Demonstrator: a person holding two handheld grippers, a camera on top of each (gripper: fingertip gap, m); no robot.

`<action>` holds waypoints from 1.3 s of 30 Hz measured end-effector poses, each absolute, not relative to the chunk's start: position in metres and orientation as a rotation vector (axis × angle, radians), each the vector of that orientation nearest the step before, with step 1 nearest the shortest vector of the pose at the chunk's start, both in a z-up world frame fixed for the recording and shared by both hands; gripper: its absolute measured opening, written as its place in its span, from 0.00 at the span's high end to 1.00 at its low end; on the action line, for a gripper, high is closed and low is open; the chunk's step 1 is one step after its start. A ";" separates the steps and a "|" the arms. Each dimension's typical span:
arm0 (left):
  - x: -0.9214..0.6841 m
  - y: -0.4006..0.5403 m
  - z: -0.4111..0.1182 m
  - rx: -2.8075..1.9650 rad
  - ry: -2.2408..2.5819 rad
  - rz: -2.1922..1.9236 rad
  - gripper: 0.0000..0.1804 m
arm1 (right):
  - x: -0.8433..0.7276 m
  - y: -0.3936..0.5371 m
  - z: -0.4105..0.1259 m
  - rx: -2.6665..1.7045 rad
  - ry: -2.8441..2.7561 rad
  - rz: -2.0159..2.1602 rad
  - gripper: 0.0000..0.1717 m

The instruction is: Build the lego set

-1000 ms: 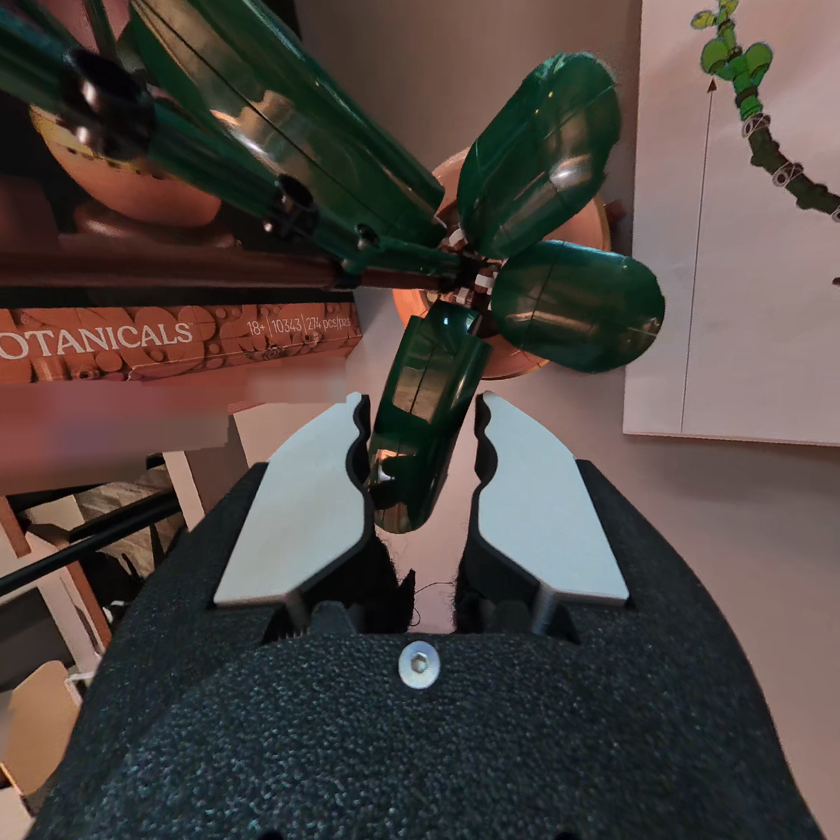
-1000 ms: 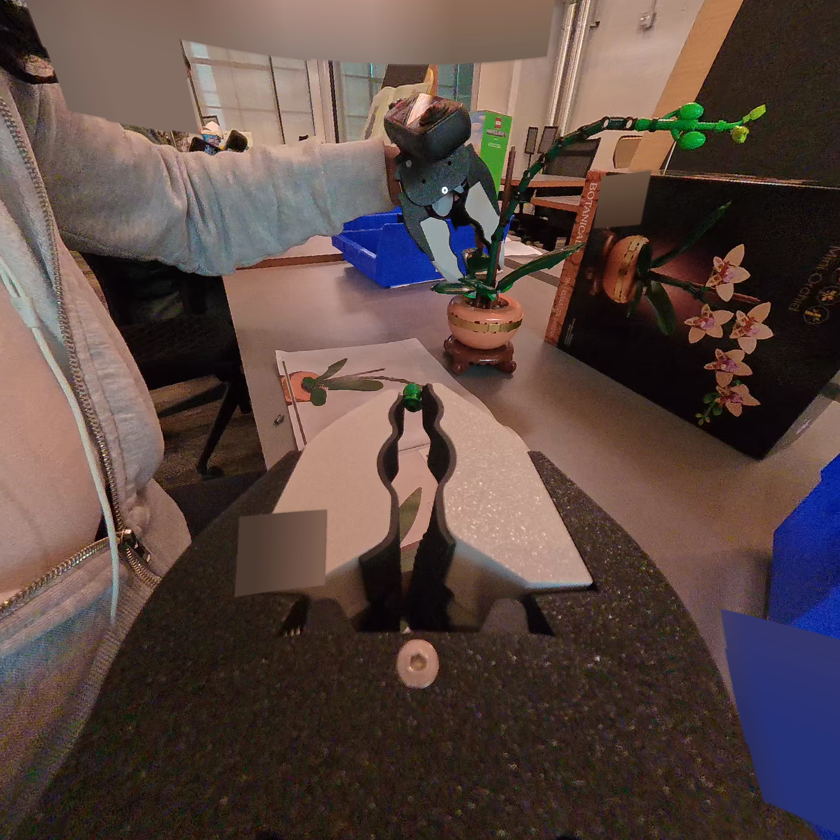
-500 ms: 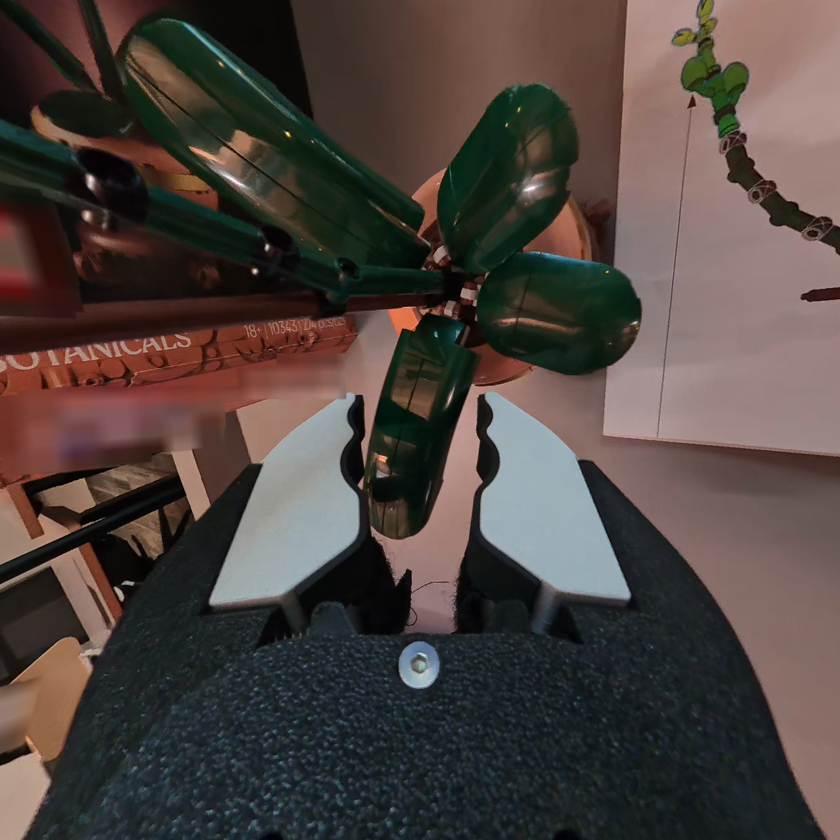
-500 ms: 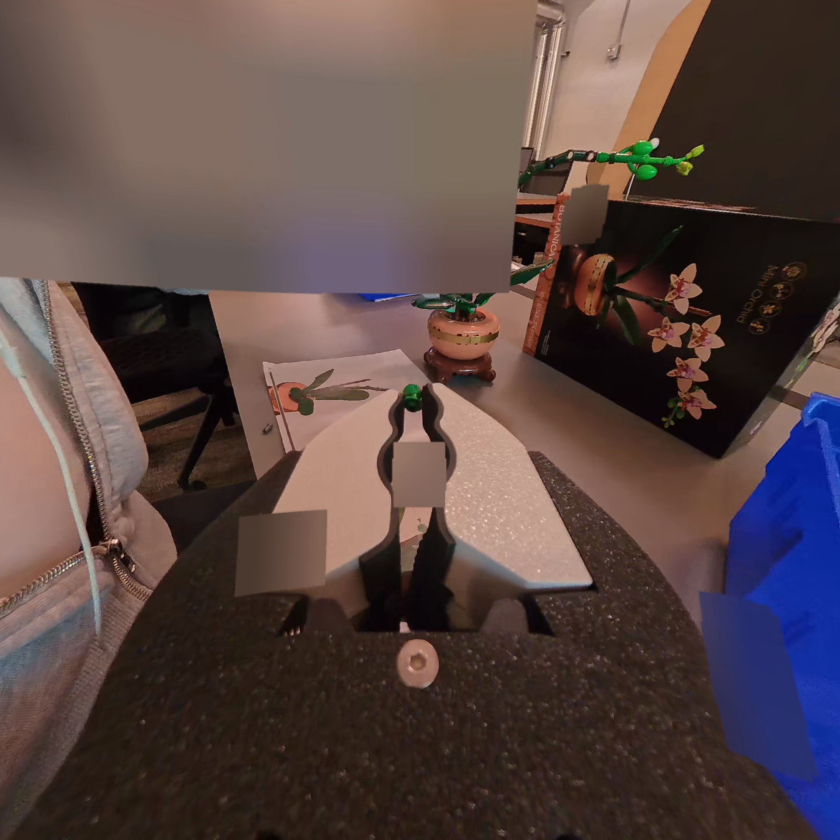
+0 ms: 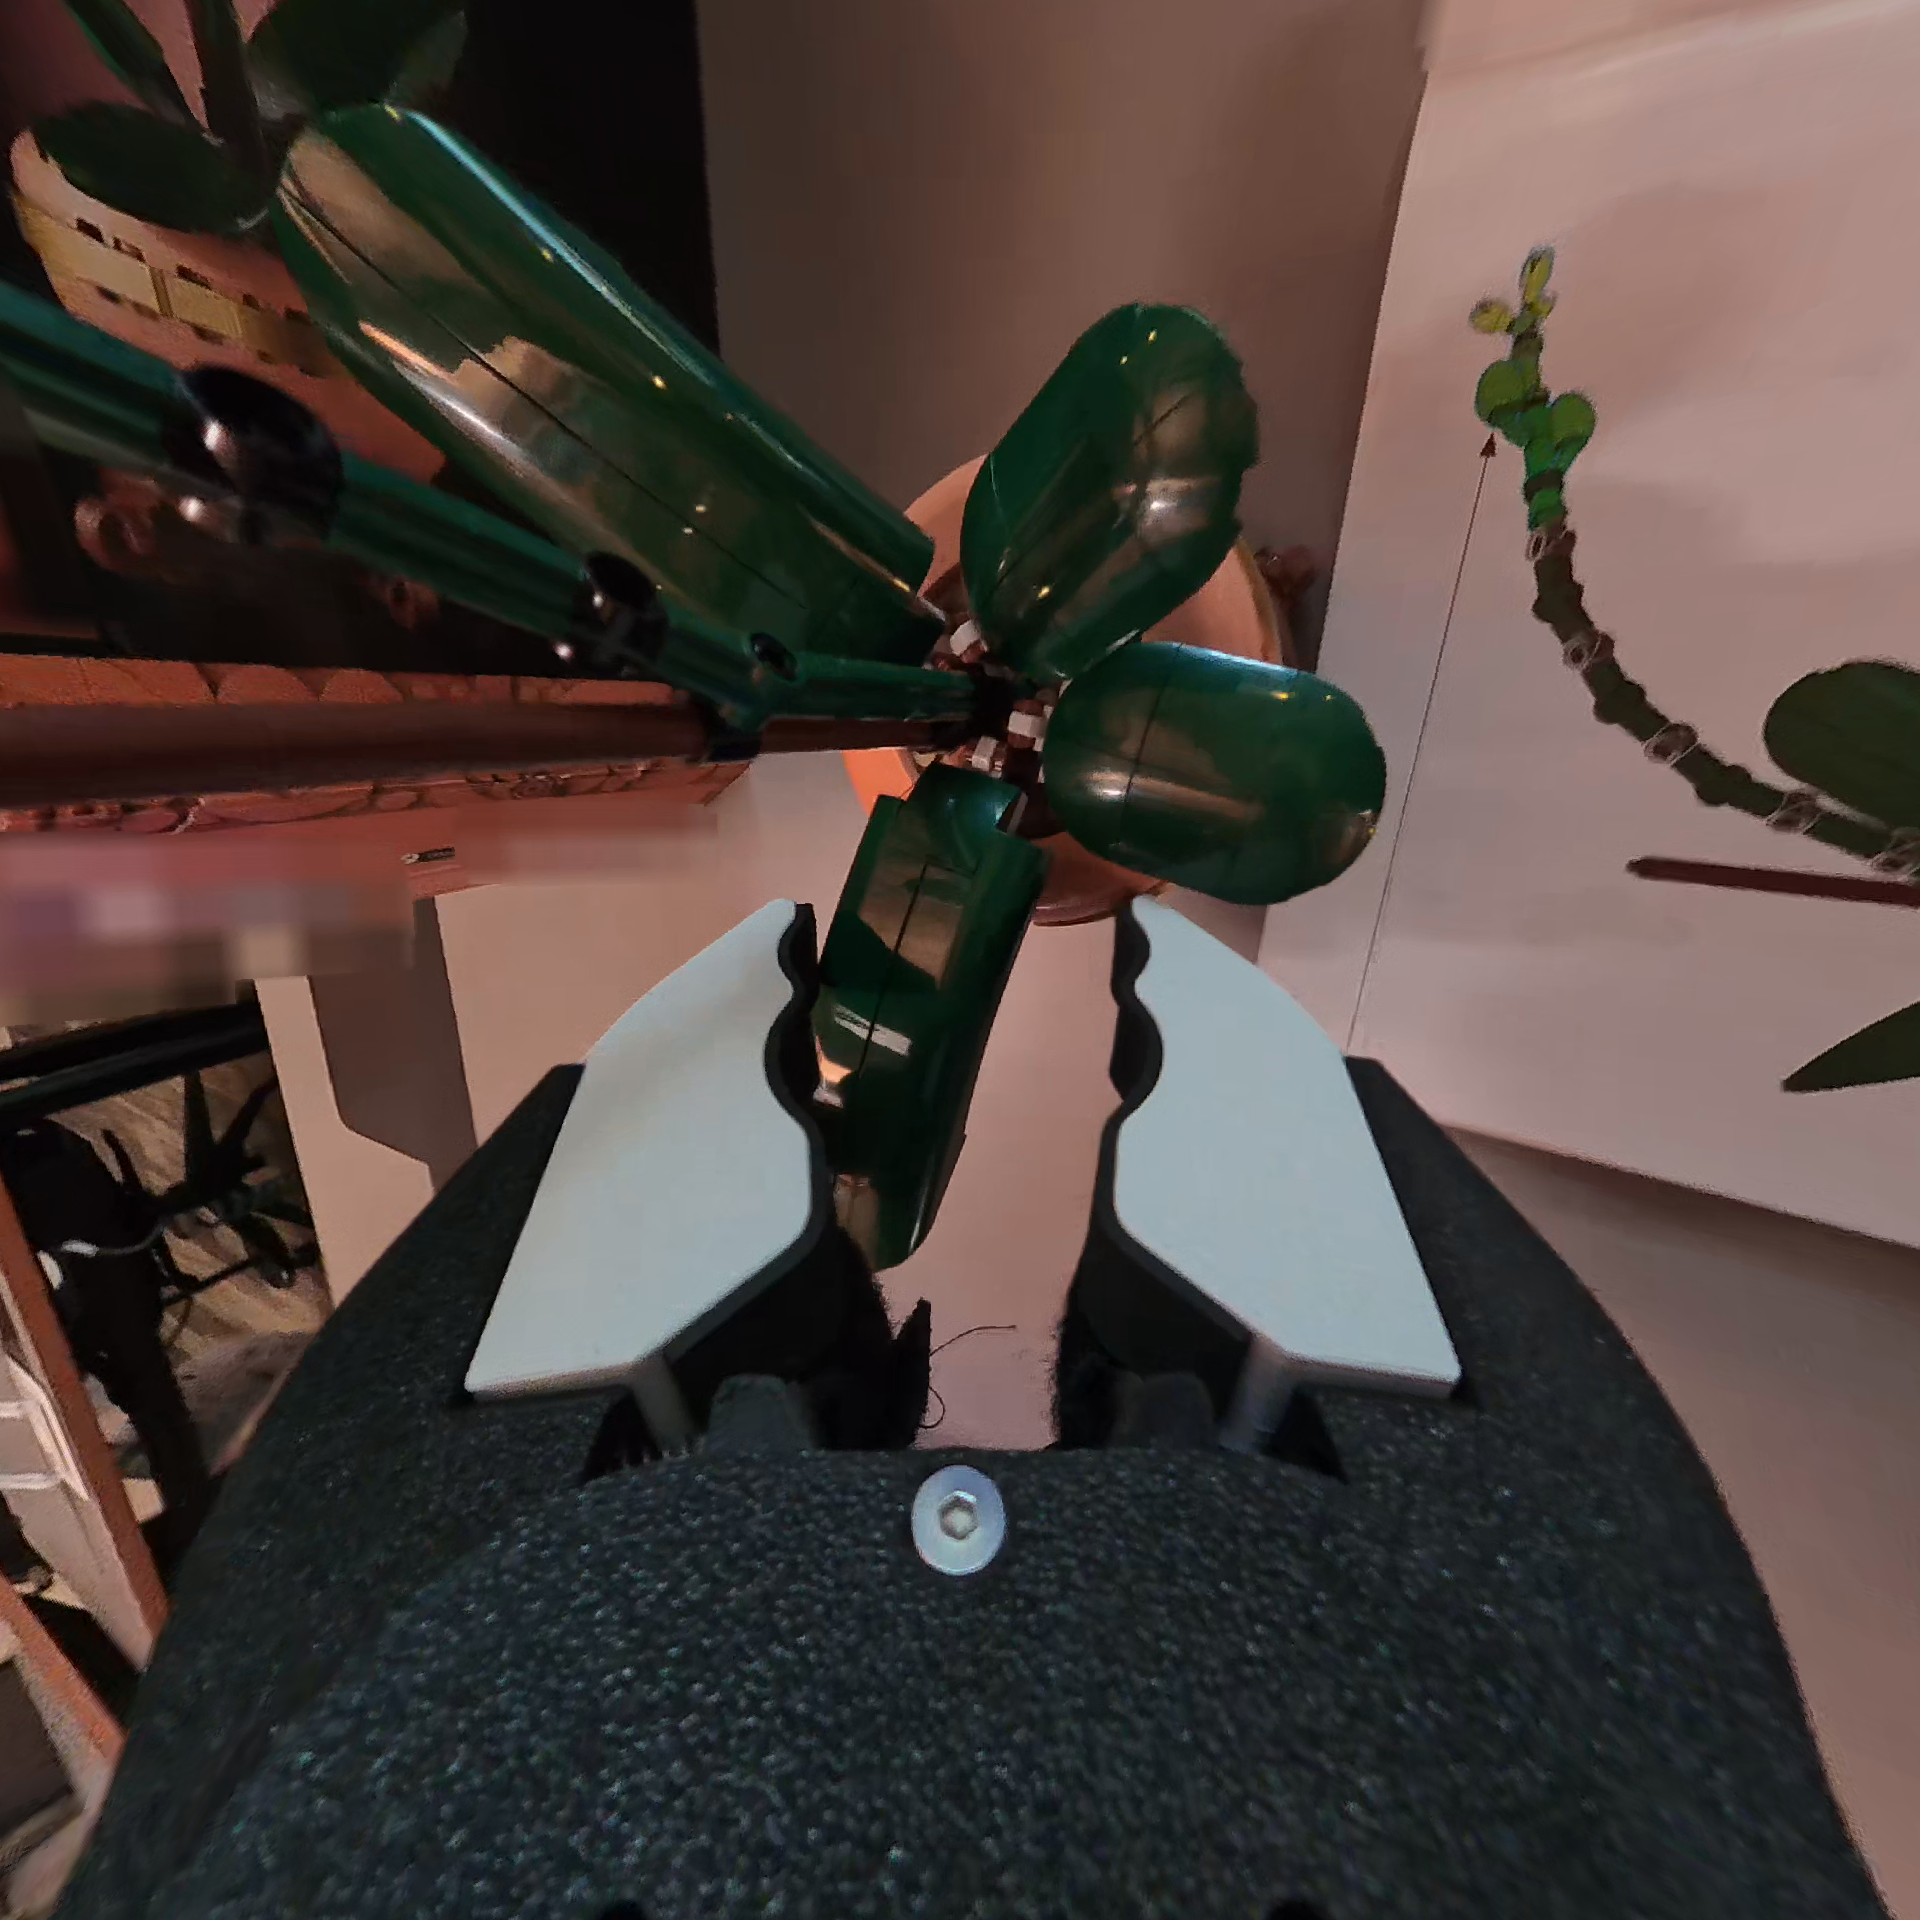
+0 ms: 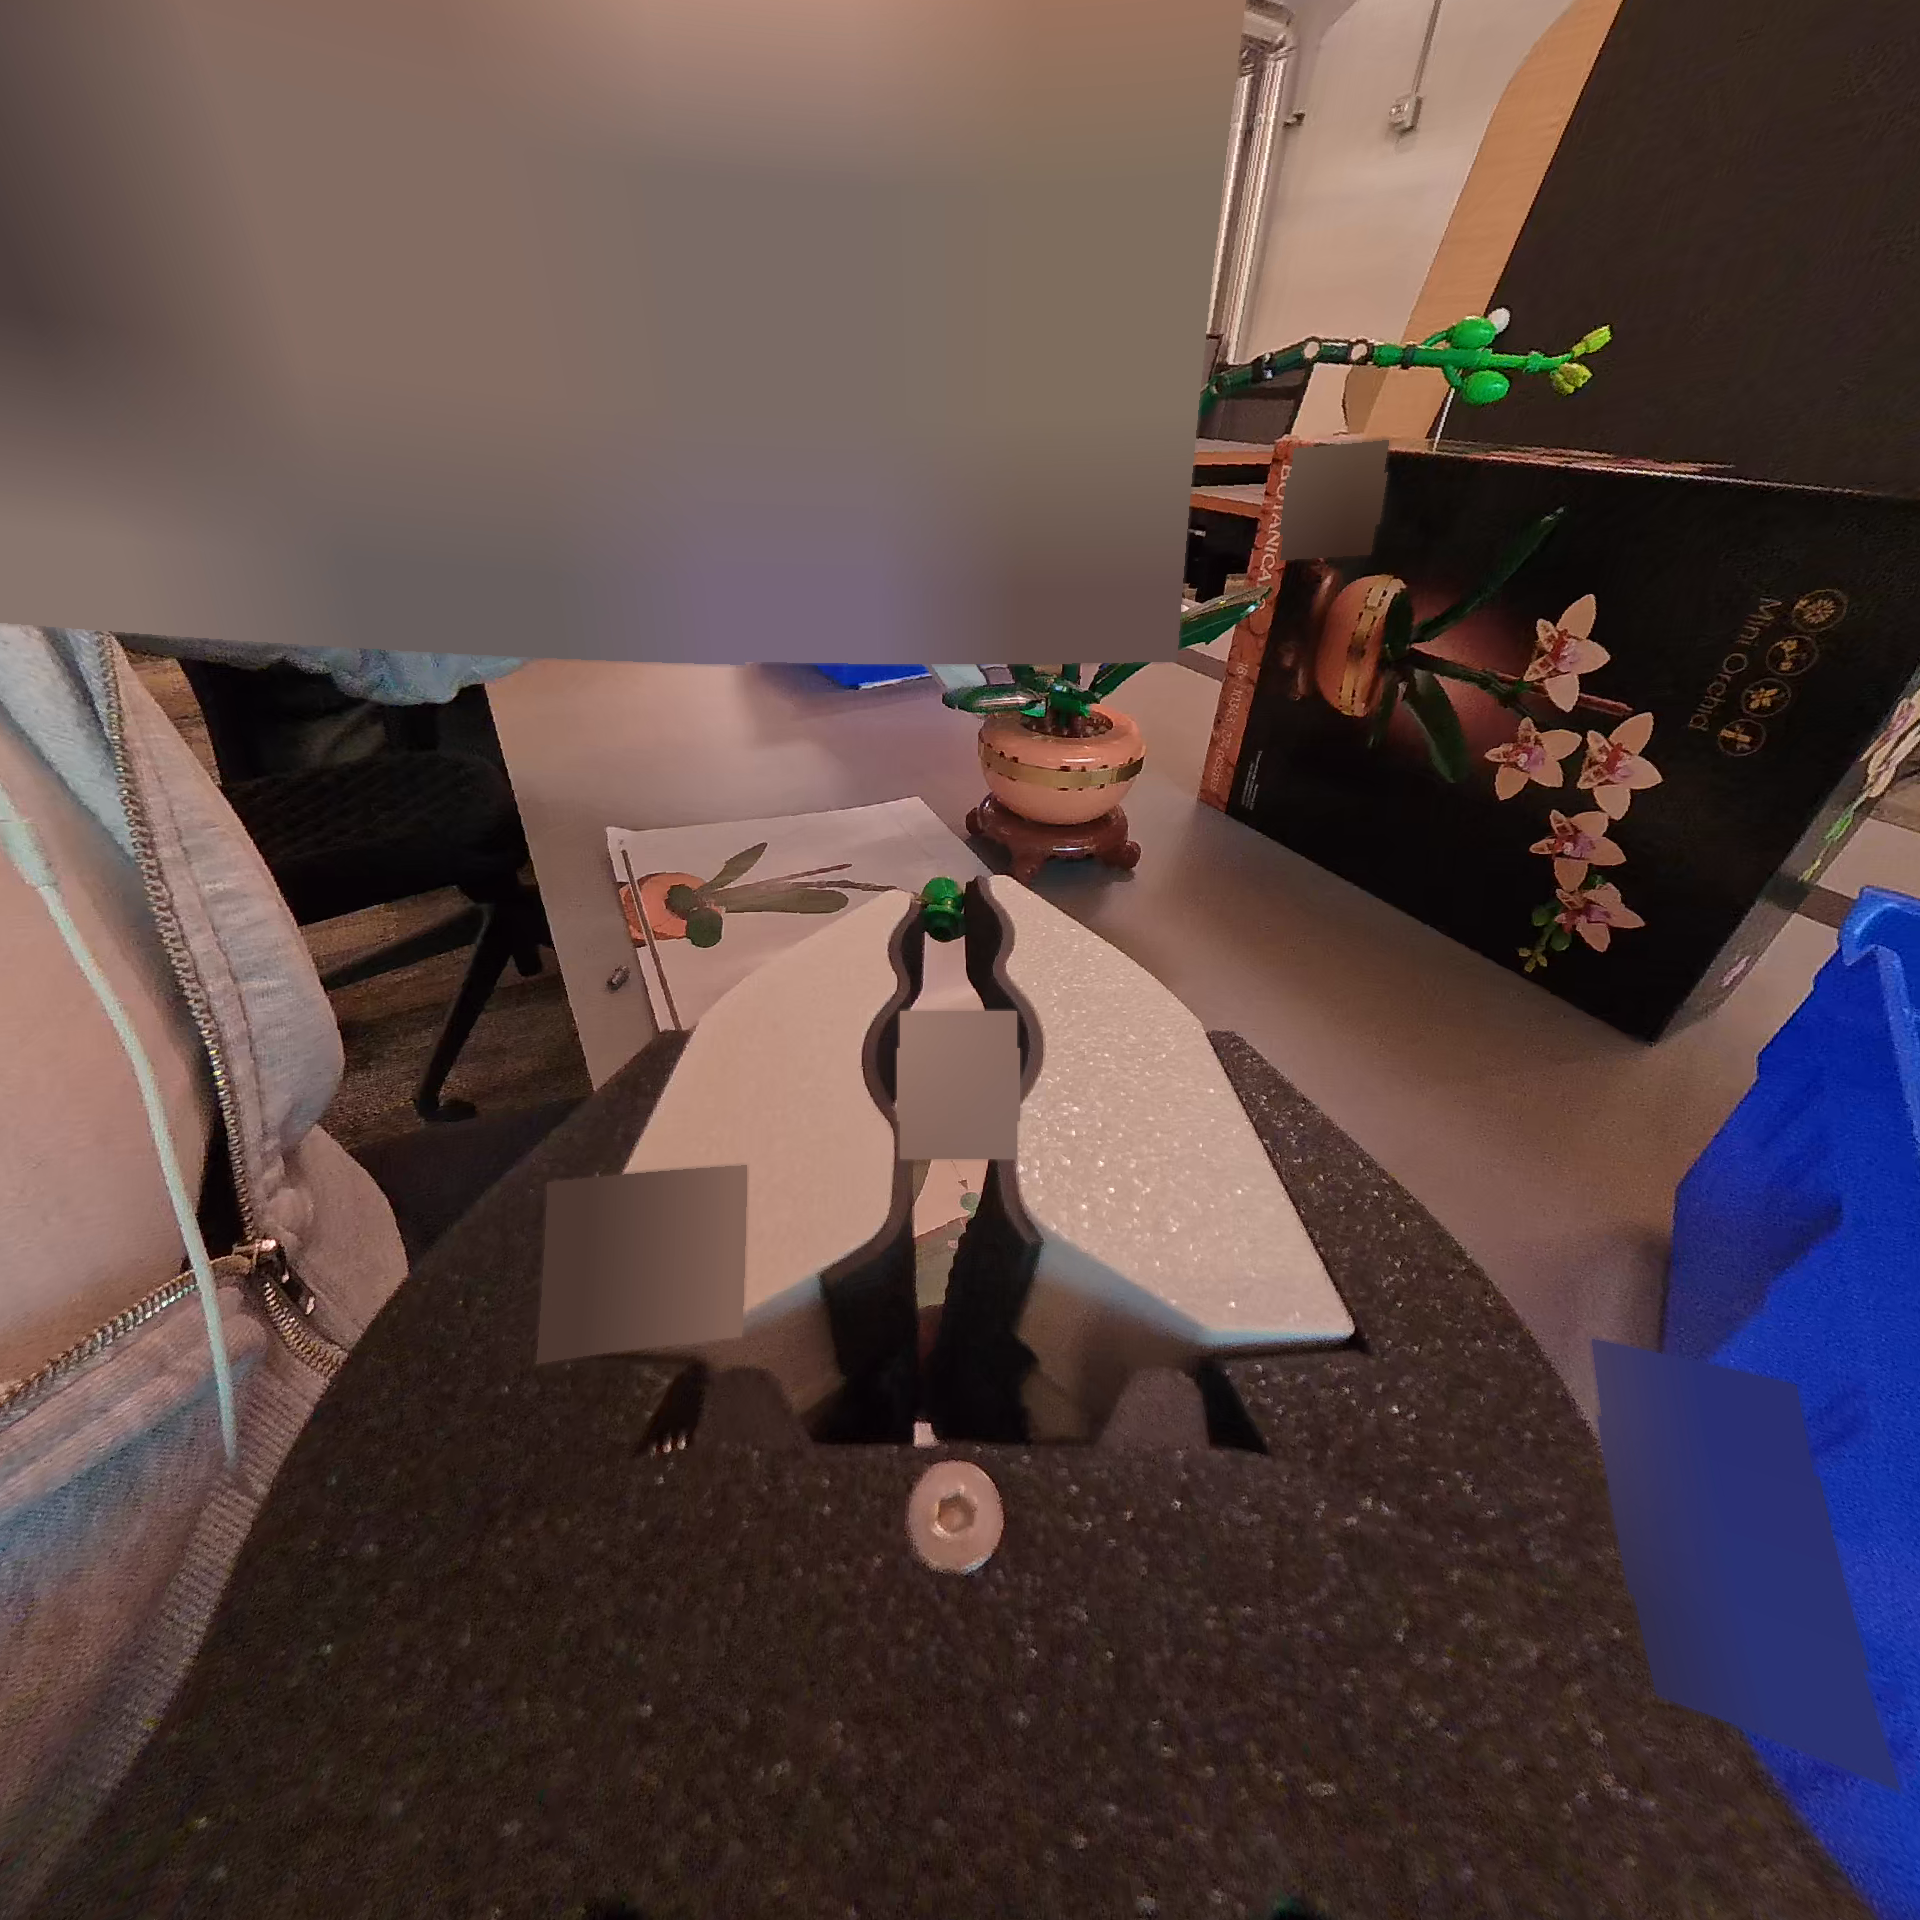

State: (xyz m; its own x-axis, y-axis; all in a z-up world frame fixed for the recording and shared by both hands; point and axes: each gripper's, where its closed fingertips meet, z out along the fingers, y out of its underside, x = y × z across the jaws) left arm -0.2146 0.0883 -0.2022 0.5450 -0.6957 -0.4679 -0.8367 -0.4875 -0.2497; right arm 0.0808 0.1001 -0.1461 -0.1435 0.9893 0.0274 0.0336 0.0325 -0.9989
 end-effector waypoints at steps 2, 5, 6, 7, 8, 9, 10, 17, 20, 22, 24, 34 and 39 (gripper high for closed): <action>-0.209 0.086 -0.202 -2.352 1.199 0.422 0.70 | 0.080 0.100 -0.146 -1.142 -1.358 1.273 0.96; -0.200 0.084 -0.202 -2.364 1.131 0.433 0.71 | 0.081 0.099 -0.146 -1.141 -1.360 1.276 0.96; -0.197 0.084 -0.202 -2.367 1.109 0.439 0.71 | 0.080 0.099 -0.146 -1.140 -1.359 1.277 0.96; -0.195 0.084 -0.202 -2.372 1.088 0.445 0.71 | 0.080 0.099 -0.146 -1.140 -1.359 1.279 0.96; -0.192 0.084 -0.202 -2.375 1.074 0.448 0.72 | 0.081 0.099 -0.146 -1.140 -1.358 1.280 0.96; -0.189 0.083 -0.202 -2.374 1.065 0.448 0.72 | 0.081 0.099 -0.146 -1.139 -1.357 1.280 0.96; -0.186 0.083 -0.201 -2.372 1.054 0.449 0.72 | 0.082 0.099 -0.146 -1.138 -1.356 1.279 0.96; -0.169 0.084 -0.198 -2.391 0.974 0.442 0.73 | 0.085 0.101 -0.145 -1.148 -1.344 1.267 0.96; -0.171 0.085 -0.198 -2.398 0.963 0.474 0.73 | 0.084 0.102 -0.148 -1.164 -1.354 1.244 0.96; -0.171 0.084 -0.197 -2.393 0.960 0.480 0.73 | 0.084 0.102 -0.150 -1.170 -1.361 1.238 0.96; -0.173 0.083 -0.195 -2.385 0.952 0.482 0.73 | 0.081 0.104 -0.153 -1.182 -1.370 1.217 0.96; -0.170 0.072 -0.155 -2.262 0.756 0.123 0.73 | 0.037 0.104 -0.140 -1.081 -1.449 0.824 0.96; -0.173 0.077 -0.143 -2.253 0.739 -0.073 0.73 | -0.019 0.098 -0.108 -0.823 -1.489 0.466 0.96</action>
State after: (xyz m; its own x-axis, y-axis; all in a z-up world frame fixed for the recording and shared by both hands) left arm -0.1731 0.0770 -0.1427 0.8318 -0.5296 -0.1664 -0.4867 -0.5517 -0.6773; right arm -0.0191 0.0981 -0.1081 0.0678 0.7289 0.6812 0.2101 0.6571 -0.7240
